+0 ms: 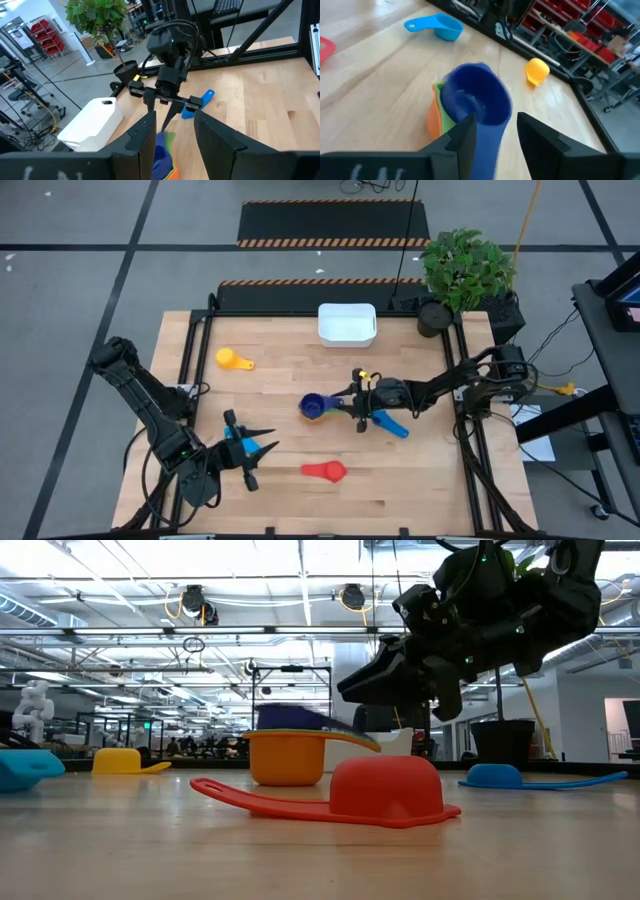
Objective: Nest measuring cups in basket
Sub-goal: Stack the dark blue measuring cup into the green measuring cup
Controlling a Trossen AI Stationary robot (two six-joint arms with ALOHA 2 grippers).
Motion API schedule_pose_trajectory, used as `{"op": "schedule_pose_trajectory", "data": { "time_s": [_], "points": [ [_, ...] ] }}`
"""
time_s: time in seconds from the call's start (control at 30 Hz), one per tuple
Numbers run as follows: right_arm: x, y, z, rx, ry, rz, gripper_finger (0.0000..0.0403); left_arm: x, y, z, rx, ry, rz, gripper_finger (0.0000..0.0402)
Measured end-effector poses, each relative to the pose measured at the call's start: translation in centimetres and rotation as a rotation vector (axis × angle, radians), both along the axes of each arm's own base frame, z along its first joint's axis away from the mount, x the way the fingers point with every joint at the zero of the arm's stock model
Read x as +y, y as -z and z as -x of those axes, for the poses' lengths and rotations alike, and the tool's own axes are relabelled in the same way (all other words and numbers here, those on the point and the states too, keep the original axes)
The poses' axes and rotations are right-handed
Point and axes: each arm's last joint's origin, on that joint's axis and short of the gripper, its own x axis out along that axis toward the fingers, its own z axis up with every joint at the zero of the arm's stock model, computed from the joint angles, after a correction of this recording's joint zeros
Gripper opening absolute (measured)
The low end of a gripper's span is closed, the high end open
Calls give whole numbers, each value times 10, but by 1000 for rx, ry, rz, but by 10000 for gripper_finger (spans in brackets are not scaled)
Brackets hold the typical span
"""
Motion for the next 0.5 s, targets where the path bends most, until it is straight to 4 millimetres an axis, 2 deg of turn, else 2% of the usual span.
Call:
{"op": "schedule_pose_trajectory", "data": {
  "time_s": [0.5],
  "points": [
    [0, -33, 16, 4, 43, -147, 154, 0, -2, -2, -1, 4, -22, 136]
  ]
}}
